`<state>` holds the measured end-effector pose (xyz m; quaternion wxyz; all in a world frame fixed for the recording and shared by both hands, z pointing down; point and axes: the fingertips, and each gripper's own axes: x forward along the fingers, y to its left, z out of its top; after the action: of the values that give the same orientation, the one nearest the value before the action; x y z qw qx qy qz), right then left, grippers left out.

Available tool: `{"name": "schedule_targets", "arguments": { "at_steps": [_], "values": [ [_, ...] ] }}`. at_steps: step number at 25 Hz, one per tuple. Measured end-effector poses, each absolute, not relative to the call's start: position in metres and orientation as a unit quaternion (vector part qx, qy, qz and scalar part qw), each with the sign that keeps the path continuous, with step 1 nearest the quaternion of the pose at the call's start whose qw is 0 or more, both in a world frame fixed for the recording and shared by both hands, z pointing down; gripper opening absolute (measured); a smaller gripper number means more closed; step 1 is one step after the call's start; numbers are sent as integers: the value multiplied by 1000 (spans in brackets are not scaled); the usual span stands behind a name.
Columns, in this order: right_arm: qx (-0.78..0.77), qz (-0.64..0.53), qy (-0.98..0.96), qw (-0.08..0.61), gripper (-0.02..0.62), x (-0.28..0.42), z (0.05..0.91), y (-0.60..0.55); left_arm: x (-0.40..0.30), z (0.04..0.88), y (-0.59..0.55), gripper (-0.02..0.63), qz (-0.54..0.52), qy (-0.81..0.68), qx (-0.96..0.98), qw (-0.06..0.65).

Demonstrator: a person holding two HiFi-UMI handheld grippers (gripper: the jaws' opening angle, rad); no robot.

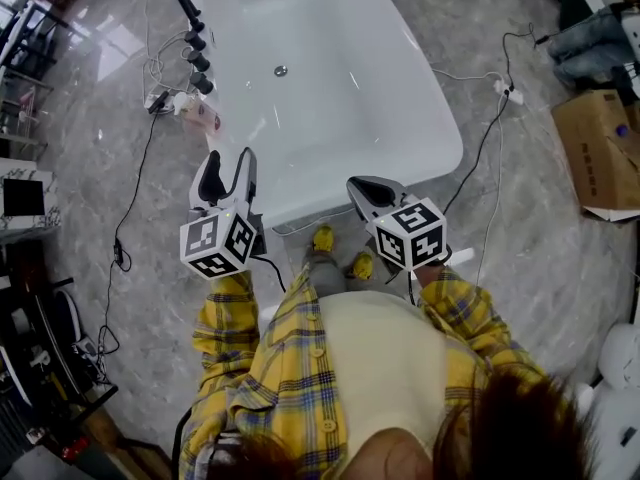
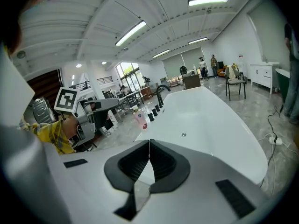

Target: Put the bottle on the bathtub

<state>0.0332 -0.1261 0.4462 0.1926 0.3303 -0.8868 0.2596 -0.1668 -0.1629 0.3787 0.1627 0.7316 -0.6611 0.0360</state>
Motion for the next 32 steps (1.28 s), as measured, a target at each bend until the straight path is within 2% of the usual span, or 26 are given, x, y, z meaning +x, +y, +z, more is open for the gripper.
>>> {"name": "schedule_targets", "arguments": {
  "at_steps": [17, 32],
  "values": [
    [341, 253, -890, 166, 14, 43, 425, -123, -75, 376, -124, 143, 63, -560, 806, 184],
    [371, 243, -883, 157, 14, 64, 417, -130, -39, 397, -110, 58, 105, -525, 819, 207]
  ]
}}
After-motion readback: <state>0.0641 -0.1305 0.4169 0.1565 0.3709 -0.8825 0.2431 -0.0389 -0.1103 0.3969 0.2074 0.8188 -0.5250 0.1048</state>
